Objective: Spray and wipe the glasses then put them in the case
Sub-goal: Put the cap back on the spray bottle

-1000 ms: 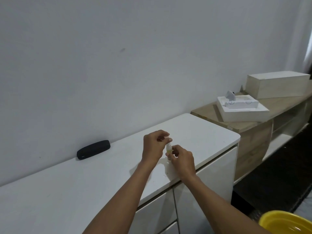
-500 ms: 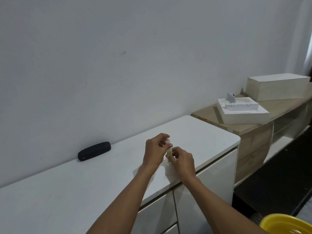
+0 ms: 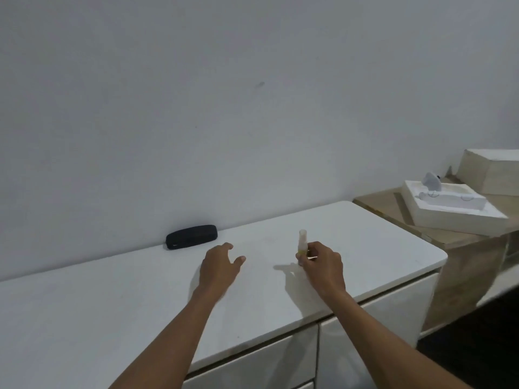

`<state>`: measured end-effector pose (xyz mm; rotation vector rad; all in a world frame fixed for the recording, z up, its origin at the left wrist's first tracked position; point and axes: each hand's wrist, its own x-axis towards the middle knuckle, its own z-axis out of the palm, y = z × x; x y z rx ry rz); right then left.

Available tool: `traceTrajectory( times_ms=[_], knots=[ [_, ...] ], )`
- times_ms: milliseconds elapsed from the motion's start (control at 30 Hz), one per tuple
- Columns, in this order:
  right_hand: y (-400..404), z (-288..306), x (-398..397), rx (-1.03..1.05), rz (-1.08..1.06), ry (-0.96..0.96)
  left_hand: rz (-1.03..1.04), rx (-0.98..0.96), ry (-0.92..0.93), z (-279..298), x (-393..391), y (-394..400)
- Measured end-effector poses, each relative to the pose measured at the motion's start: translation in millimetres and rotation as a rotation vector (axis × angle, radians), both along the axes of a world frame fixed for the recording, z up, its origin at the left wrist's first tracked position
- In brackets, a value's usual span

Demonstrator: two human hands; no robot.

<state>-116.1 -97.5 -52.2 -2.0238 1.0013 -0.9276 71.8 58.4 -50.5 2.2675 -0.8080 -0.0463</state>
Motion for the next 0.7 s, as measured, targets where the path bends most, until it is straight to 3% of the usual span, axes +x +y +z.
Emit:
traceTrajectory(
  times_ms=[367,700],
  knots=[
    [2.9,9.7,136.4,0.030,0.135,-0.018,-0.090,0.322,-0.193,-26.7,62.3,12.2],
    [-16.8,2.7,244.2,0.022,0.165,0.032,-0.086,0.374,-0.229,-35.2,71.1,8.4]
  ],
)
